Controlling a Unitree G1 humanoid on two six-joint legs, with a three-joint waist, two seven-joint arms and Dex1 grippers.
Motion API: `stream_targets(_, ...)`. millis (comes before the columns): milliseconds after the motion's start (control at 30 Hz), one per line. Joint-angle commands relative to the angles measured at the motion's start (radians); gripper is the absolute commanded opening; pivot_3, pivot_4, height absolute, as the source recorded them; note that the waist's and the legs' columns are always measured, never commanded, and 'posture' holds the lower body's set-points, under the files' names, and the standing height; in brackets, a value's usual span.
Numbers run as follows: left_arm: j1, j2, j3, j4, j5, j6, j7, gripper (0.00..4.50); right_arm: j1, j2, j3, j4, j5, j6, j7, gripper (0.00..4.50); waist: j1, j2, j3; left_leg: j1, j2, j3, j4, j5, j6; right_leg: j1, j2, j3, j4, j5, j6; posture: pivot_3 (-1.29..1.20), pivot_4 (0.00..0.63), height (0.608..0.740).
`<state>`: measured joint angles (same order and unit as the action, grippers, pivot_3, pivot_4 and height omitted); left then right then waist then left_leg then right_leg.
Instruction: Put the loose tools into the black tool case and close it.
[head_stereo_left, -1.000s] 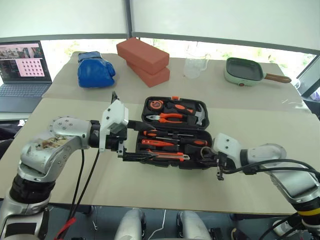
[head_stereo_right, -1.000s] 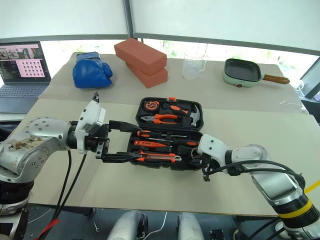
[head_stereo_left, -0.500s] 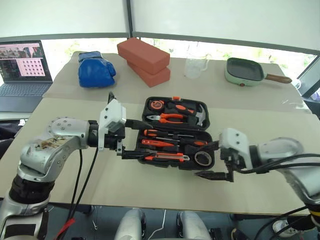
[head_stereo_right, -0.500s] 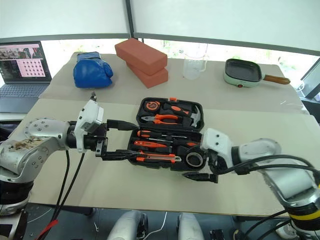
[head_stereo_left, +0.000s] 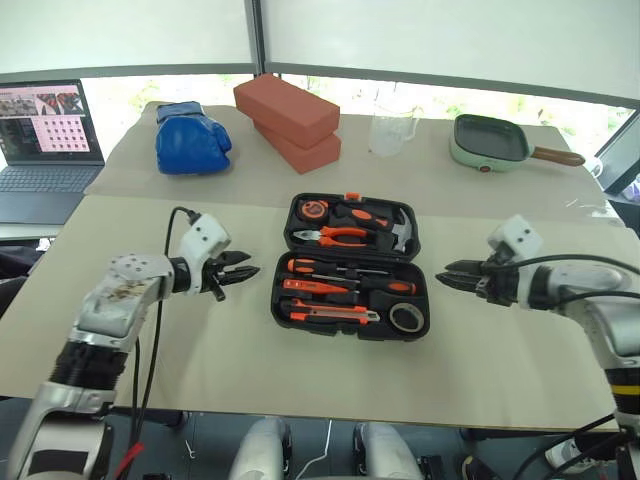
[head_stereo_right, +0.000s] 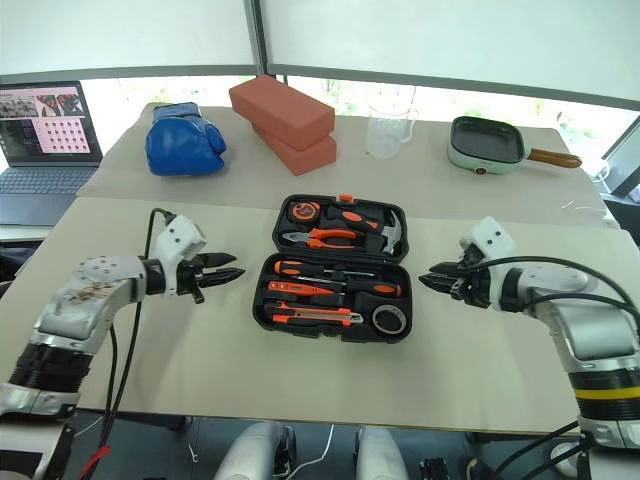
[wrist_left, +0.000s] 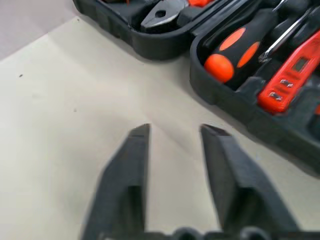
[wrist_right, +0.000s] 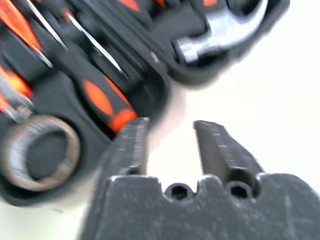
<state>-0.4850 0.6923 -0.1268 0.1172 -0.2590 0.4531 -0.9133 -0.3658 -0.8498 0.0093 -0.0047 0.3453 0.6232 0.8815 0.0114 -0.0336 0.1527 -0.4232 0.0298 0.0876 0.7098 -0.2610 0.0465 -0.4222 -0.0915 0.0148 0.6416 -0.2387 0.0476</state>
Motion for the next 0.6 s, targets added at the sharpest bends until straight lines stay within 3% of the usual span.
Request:
stream_targets(33,-0.045,-0.045,-0.031,0.021,0.037,-0.040,-0.004,0.03,-0.060,0.043,0.039,0.076,-0.062,-0.091,-0.001,0.02,-0.001,0.000,0.000,0.000,0.000,0.000,0.000,0.000,0.000,0.000,0.000,0.000,0.000,0.000,0.000,0.00,0.150,0.738)
stream_targets(267,-0.025,-0.084,-0.051,-0.045,0.013,0.005,-0.057,0.03,-0.068,0.089,0.094,0.050,-0.074,-0.127,0.076,0.02,0.000,0.000,0.000,-0.001,0.001,-0.001,0.000,0.000,0.000,0.000,0.000,0.000,0.000,0.000,0.000,0.00,0.150,0.738)
stream_targets(400,0.079,-0.030,-0.018,-0.204,-0.089,0.066,-0.165,0.03,0.011,0.057,0.086,-0.086,-0.029,-0.119,0.157,0.02,-0.003,0.000,0.000,-0.001,0.002,-0.001,-0.001,0.000,0.000,-0.001,0.000,0.000,0.000,0.000,0.000,0.00,0.150,0.738)
stream_targets(600,0.229,0.031,0.022,-0.332,-0.137,0.115,-0.192,0.03,0.139,0.033,0.049,-0.233,-0.012,-0.084,0.158,0.02,-0.006,0.001,0.000,0.001,0.003,0.000,-0.005,0.000,0.000,-0.002,0.000,0.000,-0.002,0.000,-0.001,0.00,0.150,0.738)
